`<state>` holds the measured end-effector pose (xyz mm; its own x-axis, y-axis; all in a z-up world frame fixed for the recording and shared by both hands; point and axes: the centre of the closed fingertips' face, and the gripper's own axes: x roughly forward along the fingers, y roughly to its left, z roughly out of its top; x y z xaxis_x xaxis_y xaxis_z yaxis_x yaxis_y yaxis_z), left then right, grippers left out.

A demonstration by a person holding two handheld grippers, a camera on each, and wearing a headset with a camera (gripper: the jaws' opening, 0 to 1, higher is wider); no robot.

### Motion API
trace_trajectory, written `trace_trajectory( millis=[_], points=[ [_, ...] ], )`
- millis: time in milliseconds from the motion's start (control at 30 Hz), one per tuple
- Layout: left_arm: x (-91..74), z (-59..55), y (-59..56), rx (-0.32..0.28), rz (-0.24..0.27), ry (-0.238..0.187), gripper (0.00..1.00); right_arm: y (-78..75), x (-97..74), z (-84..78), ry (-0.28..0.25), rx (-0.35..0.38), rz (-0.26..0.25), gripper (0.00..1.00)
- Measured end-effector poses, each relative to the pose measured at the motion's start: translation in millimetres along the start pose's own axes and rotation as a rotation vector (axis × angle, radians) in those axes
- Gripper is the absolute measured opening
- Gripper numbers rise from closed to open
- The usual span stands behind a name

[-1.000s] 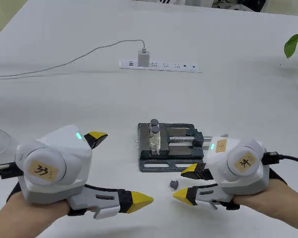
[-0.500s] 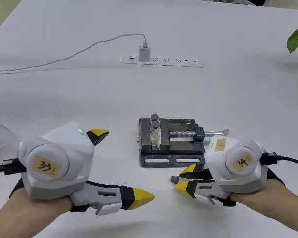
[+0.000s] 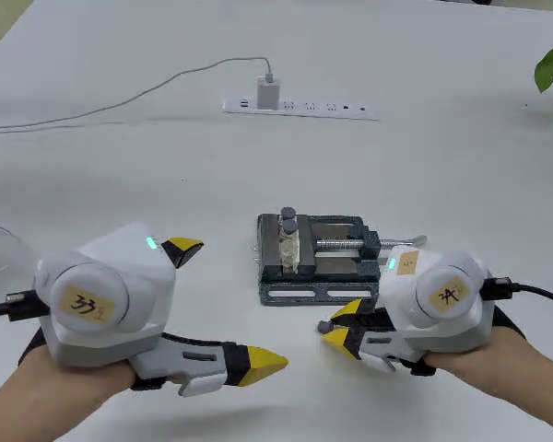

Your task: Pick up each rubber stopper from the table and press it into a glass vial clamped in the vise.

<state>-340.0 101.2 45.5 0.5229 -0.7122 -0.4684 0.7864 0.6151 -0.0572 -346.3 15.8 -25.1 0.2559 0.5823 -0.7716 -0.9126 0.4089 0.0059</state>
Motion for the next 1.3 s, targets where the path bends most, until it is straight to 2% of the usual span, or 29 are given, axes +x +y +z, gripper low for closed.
trace_trajectory(
  millis=[233, 333, 367, 467, 600, 667, 733, 833, 933, 1033, 1167, 1300],
  points=[
    [2.1, -0.6, -5.7, 0.04, -0.013, 0.009, 0.95, -1.7, -12.6, 8.1, 0.004, -0.007, 0.022, 0.08],
    [3.4, 0.6, -10.3, 0.098, -0.028, 0.018, 0.9, 0.2, -21.5, 13.1, 0.019, -0.029, 0.054, 0.08],
    [4.4, 2.5, -12.6, 0.12, -0.034, 0.018, 0.9, 2.3, -26.1, 14.1, 0.033, -0.037, 0.083, 0.08],
    [7.6, 8.3, -17.5, 0.16, -0.055, 0.015, 0.87, 3.5, -37.3, 18.8, 0.063, -0.071, 0.121, 0.08],
    [13.7, 18.8, -23.0, 0.211, -0.073, 0.014, 0.84, 3.5, -50.0, 28.9, 0.1, -0.146, 0.153, 0.08],
    [16.6, 21.9, -24.5, 0.243, -0.08, 0.02, 0.79, 4.1, -53.6, 34.2, 0.115, -0.186, 0.166, 0.08],
    [20.2, 24.1, -29.7, 0.266, -0.11, 0.031, 0.69, 4.1, -56.3, 39.7, 0.14, -0.236, 0.182, 0.08],
    [23.9, 29.5, -34.4, 0.29, -0.132, 0.036, 0.56, 5.8, -58.5, 46.6, 0.166, -0.255, 0.213, 0.08],
    [28.9, 35.9, -38.2, 0.308, -0.148, 0.035, 0.51, 6.8, -59.2, 50.2, 0.206, -0.331, 0.245, 0.08],
    [32.6, 38.8, -41.2, 0.328, -0.158, 0.04, 0.45, 7.7, -58.7, 54.4, 0.225, -0.369, 0.257, 0.08],
    [36.4, 36.9, -42.9, 0.338, -0.162, 0.063, 0.46, 12.1, -57.8, 62.0, 0.233, -0.411, 0.271, 0.08],
    [36.0, 34.3, -45.9, 0.339, -0.178, 0.068, 0.35, 19.4, -55.4, 68.8, 0.241, -0.455, 0.291, 0.08]
  ],
)
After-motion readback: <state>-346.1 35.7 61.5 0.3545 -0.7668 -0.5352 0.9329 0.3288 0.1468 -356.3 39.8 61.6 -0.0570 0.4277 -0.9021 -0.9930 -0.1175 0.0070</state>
